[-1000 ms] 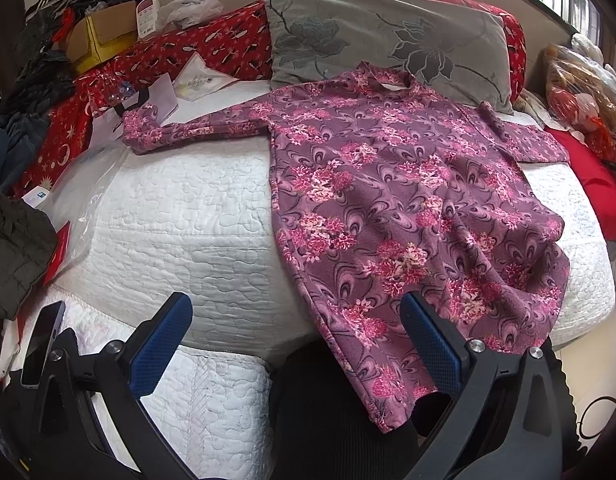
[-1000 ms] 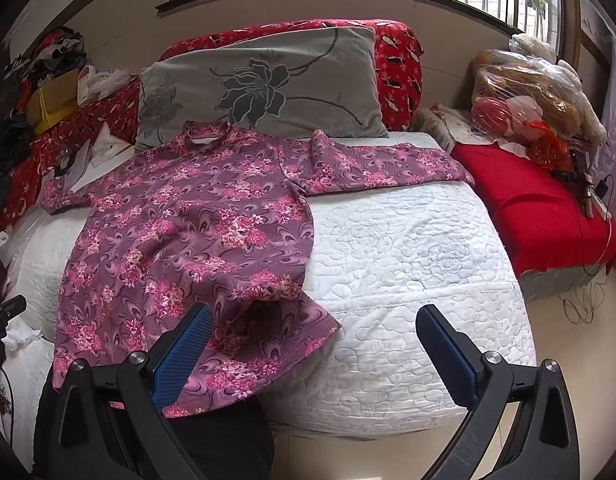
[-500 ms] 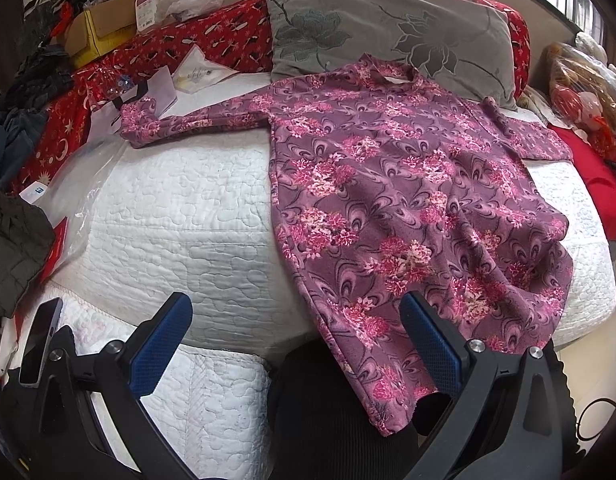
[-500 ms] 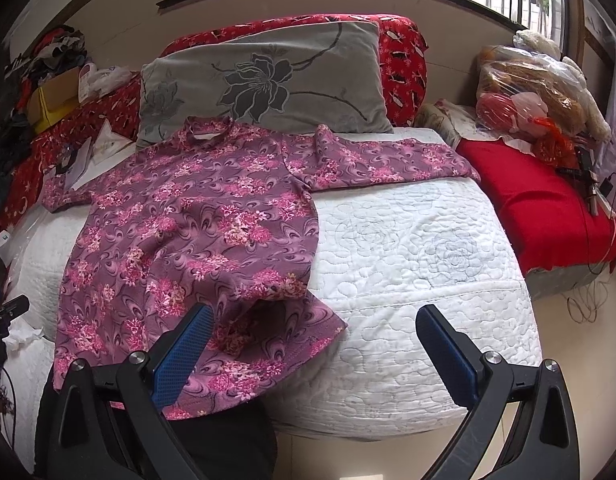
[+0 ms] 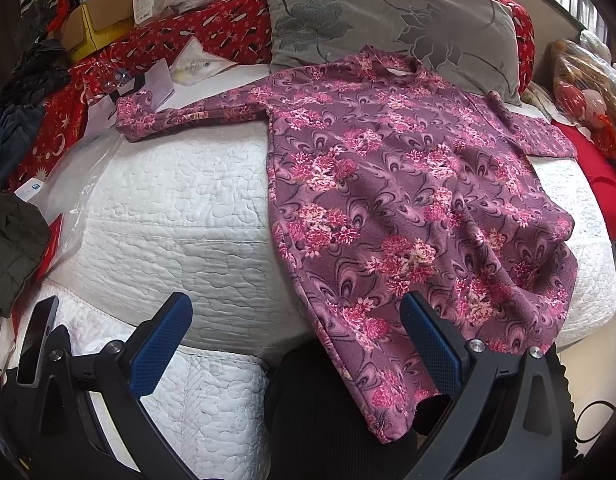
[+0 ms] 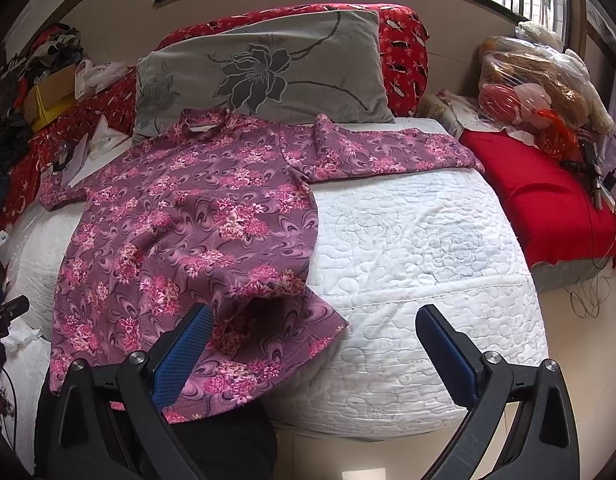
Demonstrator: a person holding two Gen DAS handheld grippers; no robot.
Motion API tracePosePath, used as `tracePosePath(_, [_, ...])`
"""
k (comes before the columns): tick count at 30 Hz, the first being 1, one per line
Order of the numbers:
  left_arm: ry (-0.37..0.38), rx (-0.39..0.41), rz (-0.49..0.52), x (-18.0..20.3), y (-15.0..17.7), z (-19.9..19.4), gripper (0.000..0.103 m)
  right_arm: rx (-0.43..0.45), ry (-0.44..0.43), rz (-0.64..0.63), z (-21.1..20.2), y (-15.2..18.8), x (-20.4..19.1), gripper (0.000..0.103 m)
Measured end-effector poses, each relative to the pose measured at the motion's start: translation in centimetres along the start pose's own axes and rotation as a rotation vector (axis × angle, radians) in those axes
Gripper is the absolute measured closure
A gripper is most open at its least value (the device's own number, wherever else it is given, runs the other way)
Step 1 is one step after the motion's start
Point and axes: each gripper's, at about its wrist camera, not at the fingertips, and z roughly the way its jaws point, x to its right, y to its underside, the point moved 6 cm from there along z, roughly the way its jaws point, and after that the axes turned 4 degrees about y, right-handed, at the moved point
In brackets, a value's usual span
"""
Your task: Fold small clothes
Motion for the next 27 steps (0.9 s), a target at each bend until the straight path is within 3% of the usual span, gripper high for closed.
tracePosePath(9, [-0.001,-0.047,-0.010,-0.3,0.0,1.6,0.000,-0.033,-0.012,-0.002,1.5,0.2,-0.3,0.002])
tracePosePath(15, [0.014,-0.130,-0.070,-2.0,0.8,3.7,0.000,-0.069,-0.024,0.030,3.3,0.4,0.3,0.003])
tracePosePath(21, [0.088,-0.229,-0.112,-2.3,2.2,5.5,0.000,-0.128,-0.028,0.102,5.9,1.0,2.0,0.003])
tracePosePath(25, [0.143,-0.293,-0.081,-0.5,2.8,6.6,0.000,-0.163,-0.020,0.101,8.0,1.6,2.4,0.003])
tracePosePath(27, [0.155,-0.317,-0.058,0.6,3.2,7.0,0.000,-0.207,-0.037,0.092,9.6,2.3,2.1,0.010])
